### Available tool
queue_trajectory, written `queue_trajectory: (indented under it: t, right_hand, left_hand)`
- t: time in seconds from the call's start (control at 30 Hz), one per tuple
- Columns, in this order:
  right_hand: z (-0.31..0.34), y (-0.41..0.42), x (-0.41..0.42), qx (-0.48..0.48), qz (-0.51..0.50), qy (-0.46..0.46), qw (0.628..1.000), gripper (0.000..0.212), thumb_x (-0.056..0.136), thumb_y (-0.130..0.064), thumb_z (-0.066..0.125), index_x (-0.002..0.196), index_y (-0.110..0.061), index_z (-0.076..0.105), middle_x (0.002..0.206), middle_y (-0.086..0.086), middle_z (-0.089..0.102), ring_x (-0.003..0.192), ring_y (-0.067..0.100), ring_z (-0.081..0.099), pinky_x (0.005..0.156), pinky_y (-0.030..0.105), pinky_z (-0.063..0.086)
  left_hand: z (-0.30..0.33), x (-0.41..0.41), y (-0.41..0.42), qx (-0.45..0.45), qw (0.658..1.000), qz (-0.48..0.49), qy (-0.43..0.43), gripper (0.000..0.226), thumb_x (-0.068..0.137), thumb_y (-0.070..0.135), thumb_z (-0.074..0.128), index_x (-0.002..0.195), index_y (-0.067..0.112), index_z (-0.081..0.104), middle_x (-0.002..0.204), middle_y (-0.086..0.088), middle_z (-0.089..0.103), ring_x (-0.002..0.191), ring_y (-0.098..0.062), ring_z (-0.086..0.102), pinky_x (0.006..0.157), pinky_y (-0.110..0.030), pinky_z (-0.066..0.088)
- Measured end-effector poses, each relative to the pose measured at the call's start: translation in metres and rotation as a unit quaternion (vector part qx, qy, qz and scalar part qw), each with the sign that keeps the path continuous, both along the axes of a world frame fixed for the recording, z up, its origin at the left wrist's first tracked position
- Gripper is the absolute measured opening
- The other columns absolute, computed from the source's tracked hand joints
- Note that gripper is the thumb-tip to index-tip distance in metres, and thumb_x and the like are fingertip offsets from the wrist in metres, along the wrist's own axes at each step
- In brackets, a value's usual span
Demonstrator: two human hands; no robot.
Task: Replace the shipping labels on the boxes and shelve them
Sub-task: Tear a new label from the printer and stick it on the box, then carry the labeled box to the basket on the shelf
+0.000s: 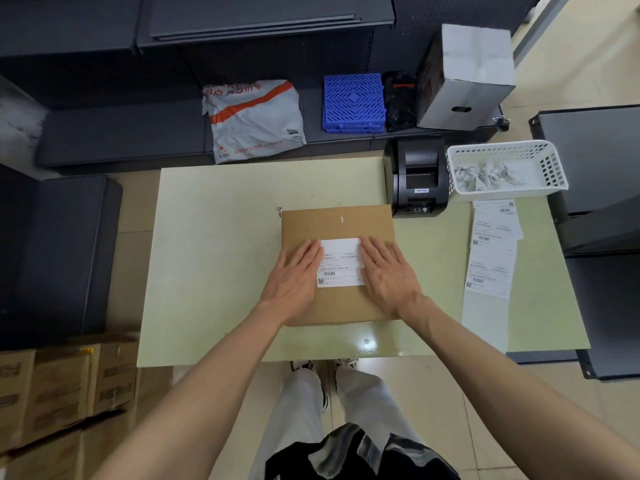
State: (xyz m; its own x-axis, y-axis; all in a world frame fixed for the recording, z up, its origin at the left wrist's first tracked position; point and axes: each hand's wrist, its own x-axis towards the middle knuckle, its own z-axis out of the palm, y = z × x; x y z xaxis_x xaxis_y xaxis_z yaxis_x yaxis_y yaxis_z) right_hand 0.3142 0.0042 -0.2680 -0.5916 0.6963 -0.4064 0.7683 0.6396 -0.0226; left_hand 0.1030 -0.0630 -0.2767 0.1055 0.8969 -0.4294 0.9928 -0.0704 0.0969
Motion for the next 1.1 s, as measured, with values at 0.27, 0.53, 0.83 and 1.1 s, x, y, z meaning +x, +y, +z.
queue_trajectory:
  t: [0.27,0.53,0.83,1.1]
  right_hand:
    - [-0.003,0.008,-0.002,-0.012,0.011,-0.041,0.999,0.056,0.105,-0.031,0.009,0.156,-0.007,0.003,0.165,0.005,-0.003,0.151,0.023,-0.002,0.122,0.043,0.001]
    - [-0.016,-0.054,0.026,-0.007,-0.001,0.036,0.999,0.058,0.101,-0.031,0.019,0.14,-0.002,0.05,0.15,0.01,0.044,0.139,0.028,0.041,0.112,0.046,0.022]
    - [-0.021,-0.047,0.033,0.046,-0.035,0.137,0.989,0.049,0.098,-0.035,0.032,0.13,-0.01,0.059,0.145,0.006,0.05,0.132,0.024,0.05,0.111,0.039,0.023]
    - [-0.019,-0.009,0.037,-0.179,-0.486,0.261,0.815,0.077,0.09,-0.057,0.056,0.147,-0.012,0.035,0.149,0.01,0.042,0.13,0.03,0.047,0.108,0.044,0.04]
  left_hand:
    - [0.003,-0.001,0.01,-0.037,0.999,-0.016,0.02,0.062,0.104,0.016,0.023,0.161,0.011,-0.003,0.169,0.001,-0.01,0.155,-0.017,-0.011,0.126,-0.049,0.001]
    - [-0.008,0.004,-0.052,0.036,0.999,-0.027,-0.017,0.058,0.106,0.029,0.014,0.16,0.01,0.017,0.169,0.0,0.008,0.156,-0.018,0.002,0.125,-0.048,0.007]
    - [-0.011,-0.004,-0.056,0.012,0.999,-0.01,-0.041,0.061,0.104,0.041,0.0,0.162,0.022,0.006,0.168,0.007,-0.008,0.155,-0.013,-0.01,0.126,-0.048,0.004]
    - [-0.022,-0.007,-0.024,-0.025,0.796,0.474,-0.376,0.086,0.092,0.057,0.06,0.16,0.031,0.016,0.164,0.005,0.026,0.148,-0.018,0.031,0.121,-0.043,0.03]
